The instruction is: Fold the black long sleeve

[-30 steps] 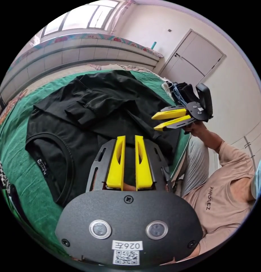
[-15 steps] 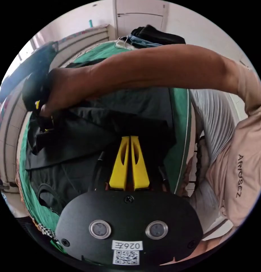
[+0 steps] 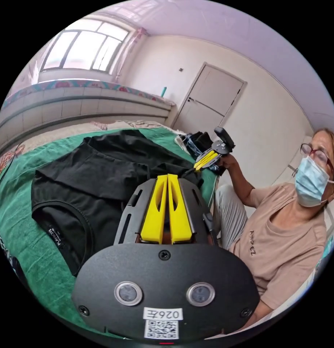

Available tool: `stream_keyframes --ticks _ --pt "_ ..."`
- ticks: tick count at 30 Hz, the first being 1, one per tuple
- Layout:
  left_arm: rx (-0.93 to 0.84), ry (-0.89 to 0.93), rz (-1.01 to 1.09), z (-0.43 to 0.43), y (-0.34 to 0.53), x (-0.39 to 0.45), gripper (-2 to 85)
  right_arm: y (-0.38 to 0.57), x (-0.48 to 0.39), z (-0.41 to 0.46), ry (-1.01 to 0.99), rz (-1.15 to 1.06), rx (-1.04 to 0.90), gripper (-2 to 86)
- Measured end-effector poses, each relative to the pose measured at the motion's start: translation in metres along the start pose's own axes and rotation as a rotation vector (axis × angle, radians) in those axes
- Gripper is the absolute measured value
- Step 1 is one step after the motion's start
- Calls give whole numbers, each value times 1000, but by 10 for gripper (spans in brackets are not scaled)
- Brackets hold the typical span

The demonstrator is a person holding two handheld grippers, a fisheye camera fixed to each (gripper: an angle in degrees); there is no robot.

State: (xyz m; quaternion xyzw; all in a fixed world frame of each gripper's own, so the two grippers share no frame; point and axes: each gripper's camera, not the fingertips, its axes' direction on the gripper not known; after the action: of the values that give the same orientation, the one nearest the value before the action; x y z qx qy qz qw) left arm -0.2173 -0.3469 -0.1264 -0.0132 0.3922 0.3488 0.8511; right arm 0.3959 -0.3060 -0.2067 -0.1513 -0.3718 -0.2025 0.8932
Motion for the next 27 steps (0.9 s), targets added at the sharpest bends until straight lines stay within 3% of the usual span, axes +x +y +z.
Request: stream_keyframes --ticks 2,4,6,9,11,15,16,17,19,21,22,24,27 --pt "-78 9 22 14 -13 3 4 -9 -7 14 2 -62 -46 -16" --pt "-322 -48 63 66 -23 20 141 -21 -5 37 12 -100 -121 -16" --pt "-520 -76 81 121 -19 28 181 -30 3 55 9 -97 -181 -16" --pt "-792 -136 112 201 2 31 96 -36 10 77 4 -110 -247 -16" --pt "-773 -94 148 195 -9 33 39 -34 10 83 16 -116 -259 -16" --pt "-829 99 75 161 -43 10 30 -23 6 84 43 -159 -264 -16" --pt "-831 64 52 148 -75 -5 33 -20 6 86 48 -166 -266 -16" --pt "-801 -12 43 136 -102 -16 35 -20 7 88 50 -163 -267 -16" --pt "-266 -345 -58 27 -237 -56 55 -20 13 93 67 -122 -266 -16" --pt "153 -392 -195 -61 -275 -71 64 -16 22 90 71 -49 -209 -16" --pt "325 -288 -255 -93 -269 -78 66 -11 28 88 59 -27 -180 -16" --pt "401 -140 -258 -104 -250 -80 66 -2 36 84 50 4 -132 -16" --pt "193 -223 -202 -75 -197 -57 42 17 49 82 -11 8 -92 -16"
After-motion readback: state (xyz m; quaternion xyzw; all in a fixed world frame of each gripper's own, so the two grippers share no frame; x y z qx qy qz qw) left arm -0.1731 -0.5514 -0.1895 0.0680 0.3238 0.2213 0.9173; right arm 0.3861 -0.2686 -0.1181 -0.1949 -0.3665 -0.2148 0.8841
